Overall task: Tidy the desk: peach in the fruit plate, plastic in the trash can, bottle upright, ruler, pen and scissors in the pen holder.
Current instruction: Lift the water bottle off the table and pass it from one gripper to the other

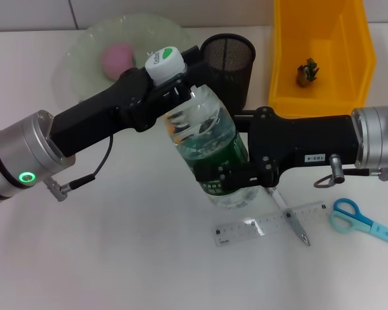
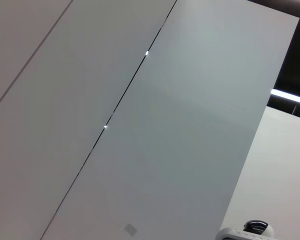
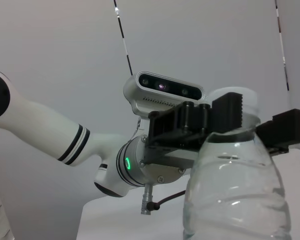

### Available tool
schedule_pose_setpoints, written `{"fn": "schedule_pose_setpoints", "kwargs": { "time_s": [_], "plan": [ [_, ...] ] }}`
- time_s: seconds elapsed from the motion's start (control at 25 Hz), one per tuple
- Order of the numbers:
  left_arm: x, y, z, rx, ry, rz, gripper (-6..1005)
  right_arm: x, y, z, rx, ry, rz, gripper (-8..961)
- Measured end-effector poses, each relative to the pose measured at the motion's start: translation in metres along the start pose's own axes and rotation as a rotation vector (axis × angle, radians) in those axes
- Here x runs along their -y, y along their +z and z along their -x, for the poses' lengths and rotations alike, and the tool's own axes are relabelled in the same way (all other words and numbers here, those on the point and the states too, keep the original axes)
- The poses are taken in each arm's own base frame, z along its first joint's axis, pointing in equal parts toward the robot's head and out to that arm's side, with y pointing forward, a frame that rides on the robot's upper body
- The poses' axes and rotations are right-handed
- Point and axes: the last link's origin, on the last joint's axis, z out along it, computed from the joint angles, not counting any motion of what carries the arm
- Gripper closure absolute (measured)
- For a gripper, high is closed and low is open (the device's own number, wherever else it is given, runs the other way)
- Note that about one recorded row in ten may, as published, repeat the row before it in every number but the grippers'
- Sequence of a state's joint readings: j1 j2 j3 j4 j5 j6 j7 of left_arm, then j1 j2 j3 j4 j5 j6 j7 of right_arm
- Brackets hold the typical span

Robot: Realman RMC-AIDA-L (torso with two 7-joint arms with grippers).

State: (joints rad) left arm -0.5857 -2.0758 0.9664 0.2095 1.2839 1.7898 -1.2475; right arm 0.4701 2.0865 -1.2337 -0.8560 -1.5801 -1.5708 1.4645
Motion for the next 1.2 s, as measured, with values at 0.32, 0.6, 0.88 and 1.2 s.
{"fn": "schedule_pose_setpoints", "kwargs": {
  "time_s": [0.32, 0.6, 0.88, 1.2],
  "plan": [
    [-0.0005, -0.0012, -0.0023, -0.011, -0.016, 0.003, 574, -0.0009, 0.0010, -0.0015, 0.033, 0.008, 0.004, 179],
    [-0.0006, -0.0017, -0.0045, -0.014, -0.022, 0.007, 569, -0.0016, 0.0005, -0.0019, 0.052, 0.020, 0.011, 178],
    [-0.0009, -0.0006, -0.0066, 0.006, 0.000, 0.021, 560, -0.0027, -0.0004, -0.0015, 0.042, 0.051, 0.022, 177],
    [-0.0013, -0.0026, -0.0081, 0.042, 0.038, 0.031, 550, -0.0044, -0.0005, 0.0053, -0.023, 0.103, 0.048, 116]
  ]
}}
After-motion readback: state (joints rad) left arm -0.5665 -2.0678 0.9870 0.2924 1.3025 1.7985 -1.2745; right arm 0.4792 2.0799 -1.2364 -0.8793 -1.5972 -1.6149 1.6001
